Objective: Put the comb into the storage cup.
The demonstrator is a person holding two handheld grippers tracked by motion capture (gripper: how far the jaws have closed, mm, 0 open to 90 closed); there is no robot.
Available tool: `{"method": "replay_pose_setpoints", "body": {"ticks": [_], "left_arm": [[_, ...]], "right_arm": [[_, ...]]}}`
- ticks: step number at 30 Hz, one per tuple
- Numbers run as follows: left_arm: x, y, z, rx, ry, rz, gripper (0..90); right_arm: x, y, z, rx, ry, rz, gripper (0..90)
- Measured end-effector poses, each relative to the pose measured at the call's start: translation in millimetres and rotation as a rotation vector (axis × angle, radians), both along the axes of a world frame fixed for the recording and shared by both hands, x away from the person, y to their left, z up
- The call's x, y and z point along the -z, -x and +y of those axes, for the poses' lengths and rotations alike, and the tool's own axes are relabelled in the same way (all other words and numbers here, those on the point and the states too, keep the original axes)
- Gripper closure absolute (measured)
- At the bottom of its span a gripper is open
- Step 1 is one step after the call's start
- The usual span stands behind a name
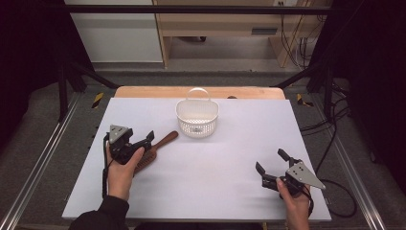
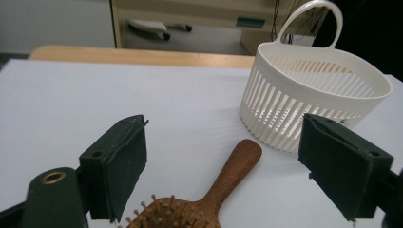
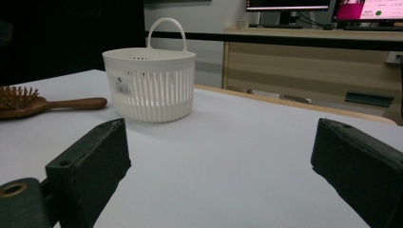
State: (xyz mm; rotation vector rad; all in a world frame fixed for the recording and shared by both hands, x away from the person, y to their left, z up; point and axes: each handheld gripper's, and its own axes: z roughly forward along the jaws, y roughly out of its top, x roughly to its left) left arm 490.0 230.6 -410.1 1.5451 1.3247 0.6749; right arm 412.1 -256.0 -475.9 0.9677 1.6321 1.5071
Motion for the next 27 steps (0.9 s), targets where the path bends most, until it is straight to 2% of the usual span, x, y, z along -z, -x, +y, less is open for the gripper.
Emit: {"method": "replay_pose_setpoints", "body": {"ticks": [3,6,7,9,10,12,15,19,22,24,27], "left_arm": [[-0.2,-11.3,-2.6,-0.024,-0.002,0.027,19.4],[-3.4,-18.5,-8.1,-0.023,-0.063,0.024,23.1],[-3.9,-20.6,-9.5,-0.018,-0.065,0.032,25.7],[-4.0,-25.6,-12.0,-0.014,-0.021,0.052,31.0],[-3.7,-29.3,-13.7,-0.006,-0.016,0.057,33.8],[-1.3,-36.5,-15.4,0.002,-0.039,0.076,40.2],[3.4,-45.4,-17.3,-0.007,-0.039,0.119,50.4],[8.0,-55.0,-24.7,-0.007,-0.072,0.161,59.0],[11.7,-60.0,-26.9,-0.025,-0.068,0.192,68.7],[12.5,-60.4,-28.3,-0.058,-0.08,0.194,76.2],[13.8,-61.0,-30.7,-0.073,-0.099,0.193,83.7]], "right_arm": [[-0.6,0.3,0.2,0.0,-0.001,0.001,5.7],[-0.7,-0.2,0.1,-0.004,-0.004,0.002,5.7],[-0.5,-0.5,0.1,-0.003,-0.006,0.005,5.7],[-0.4,-0.8,0.0,-0.003,-0.007,0.008,5.7],[-0.6,-0.6,0.0,-0.004,-0.009,0.007,5.7],[-0.6,-0.5,0.1,-0.005,-0.009,0.006,5.7],[-0.3,-1.0,0.6,-0.006,-0.006,0.008,5.8],[-0.2,-1.1,1.3,-0.008,-0.003,0.009,5.8],[0.2,-1.5,1.3,-0.008,-0.002,0.012,5.7],[0.4,-1.5,1.0,-0.01,-0.002,0.014,5.7],[0.6,-1.4,0.3,-0.009,-0.003,0.015,5.8]]}}
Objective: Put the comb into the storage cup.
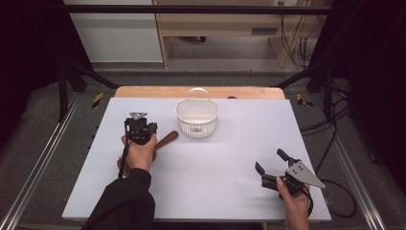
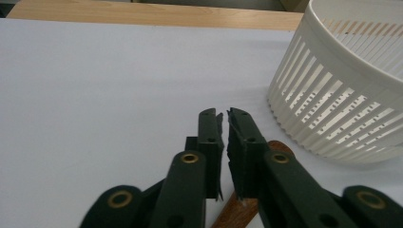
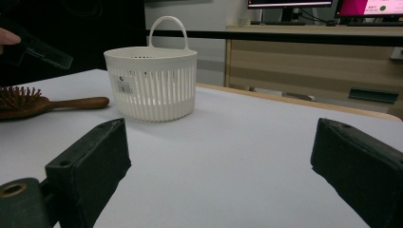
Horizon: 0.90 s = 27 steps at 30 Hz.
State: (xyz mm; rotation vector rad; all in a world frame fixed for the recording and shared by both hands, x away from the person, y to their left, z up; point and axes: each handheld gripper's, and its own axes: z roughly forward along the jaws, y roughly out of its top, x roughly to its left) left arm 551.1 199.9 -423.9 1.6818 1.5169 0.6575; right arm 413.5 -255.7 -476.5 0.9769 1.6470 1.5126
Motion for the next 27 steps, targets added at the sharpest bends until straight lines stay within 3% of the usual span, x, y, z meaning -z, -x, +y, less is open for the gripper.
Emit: {"method": "replay_pose_setpoints", "body": {"ticks": [2,7,11,15,17,27], "left_arm": [[0.6,-0.1,-2.3,-0.001,0.001,0.003,88.6],[3.2,-1.3,-10.9,0.002,-0.016,0.027,89.7],[6.6,-1.7,-15.1,-0.014,-0.064,0.045,89.7],[13.0,-1.5,-18.5,-0.032,-0.065,0.065,89.8],[17.1,-1.2,-21.3,-0.04,-0.04,0.082,89.8],[25.0,-1.9,-31.4,-0.048,-0.096,0.114,89.8]], "right_arm": [[0.0,0.0,-0.6,0.001,-0.003,0.0,5.8],[-0.7,-0.3,-1.8,0.002,-0.012,-0.002,5.8],[-0.7,-0.1,-2.6,0.024,-0.003,-0.005,5.9],[-0.3,-0.2,-4.7,0.035,-0.008,-0.004,5.8],[-0.3,-0.3,-4.6,0.033,-0.008,-0.002,5.8],[-0.1,-0.1,-4.3,0.025,-0.005,0.001,5.8]]}}
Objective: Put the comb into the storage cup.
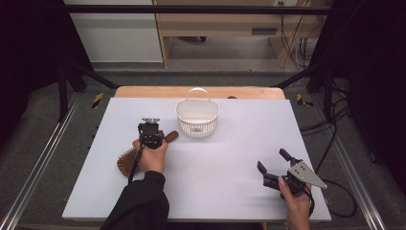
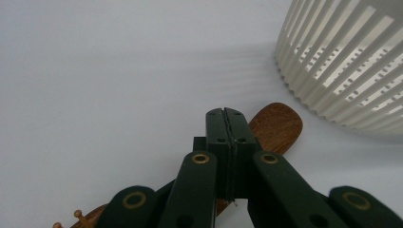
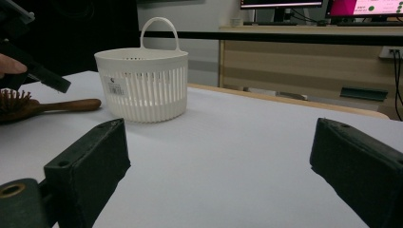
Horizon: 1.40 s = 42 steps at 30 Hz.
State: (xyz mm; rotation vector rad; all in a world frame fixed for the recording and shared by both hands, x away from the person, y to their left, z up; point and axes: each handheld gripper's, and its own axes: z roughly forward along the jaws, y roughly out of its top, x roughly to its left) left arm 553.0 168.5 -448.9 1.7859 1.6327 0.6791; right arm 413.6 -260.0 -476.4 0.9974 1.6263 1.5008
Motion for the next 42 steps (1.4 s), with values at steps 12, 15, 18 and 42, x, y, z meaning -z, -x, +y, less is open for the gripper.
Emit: {"method": "replay_pose_setpoints", "body": {"ticks": [12,15,18,42], "left_arm": [[8.7,-1.9,-2.2,-0.007,-0.007,0.046,89.8],[9.3,-1.5,-3.5,0.002,-0.012,0.052,89.8],[10.0,-0.8,-5.1,0.013,-0.024,0.06,89.8],[23.7,68.3,-14.9,0.197,-0.023,0.074,89.8]], "right_arm": [[0.0,0.0,0.7,-0.006,0.003,0.0,5.9],[0.0,0.0,1.1,-0.008,0.005,0.0,6.0],[-0.2,0.4,2.2,-0.01,0.021,-0.003,6.0],[-6.4,3.4,4.2,-0.02,0.027,-0.02,5.9]]}}
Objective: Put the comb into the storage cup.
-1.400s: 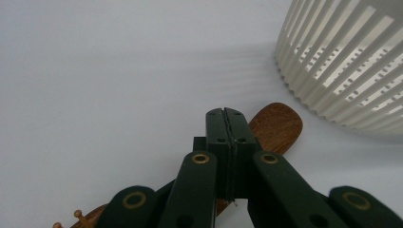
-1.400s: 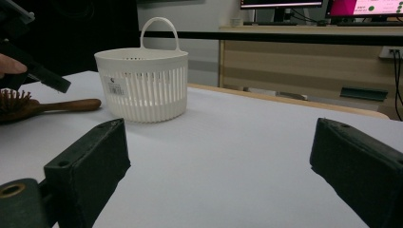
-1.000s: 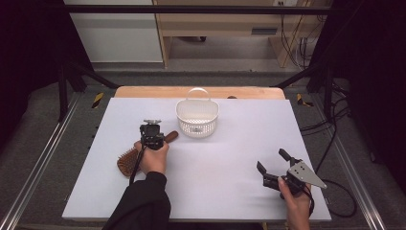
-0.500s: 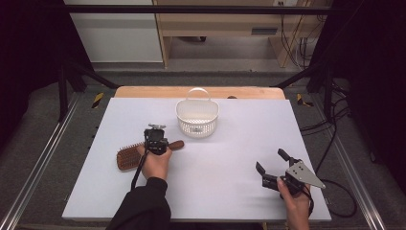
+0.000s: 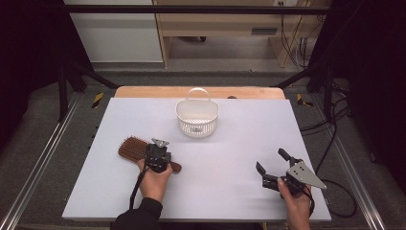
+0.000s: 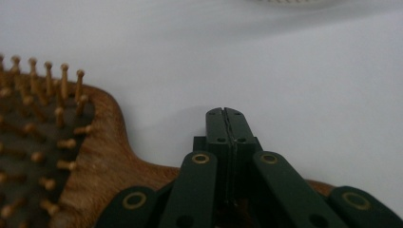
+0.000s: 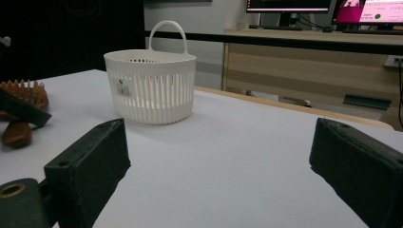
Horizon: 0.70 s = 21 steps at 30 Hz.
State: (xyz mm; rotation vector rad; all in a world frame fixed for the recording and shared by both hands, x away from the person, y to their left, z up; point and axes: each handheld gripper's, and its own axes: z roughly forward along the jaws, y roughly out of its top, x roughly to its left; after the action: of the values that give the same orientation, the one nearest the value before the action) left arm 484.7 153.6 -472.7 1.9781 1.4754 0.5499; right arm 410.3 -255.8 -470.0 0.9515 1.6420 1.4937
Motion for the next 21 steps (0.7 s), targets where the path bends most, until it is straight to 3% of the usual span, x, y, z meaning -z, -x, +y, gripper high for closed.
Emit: {"method": "replay_pose_setpoints", "body": {"ticks": [8,14,21], "left_arm": [[1.1,30.7,23.4,0.047,0.026,0.003,89.8],[1.4,43.8,42.7,0.059,0.037,0.004,89.8],[0.2,53.3,65.2,0.058,0.023,0.01,89.7]], "right_arm": [[-0.4,1.5,2.6,-0.006,0.008,0.001,5.8],[0.7,0.0,3.7,-0.012,0.013,0.007,5.8],[1.0,0.8,5.4,-0.017,0.022,0.01,5.6]]}}
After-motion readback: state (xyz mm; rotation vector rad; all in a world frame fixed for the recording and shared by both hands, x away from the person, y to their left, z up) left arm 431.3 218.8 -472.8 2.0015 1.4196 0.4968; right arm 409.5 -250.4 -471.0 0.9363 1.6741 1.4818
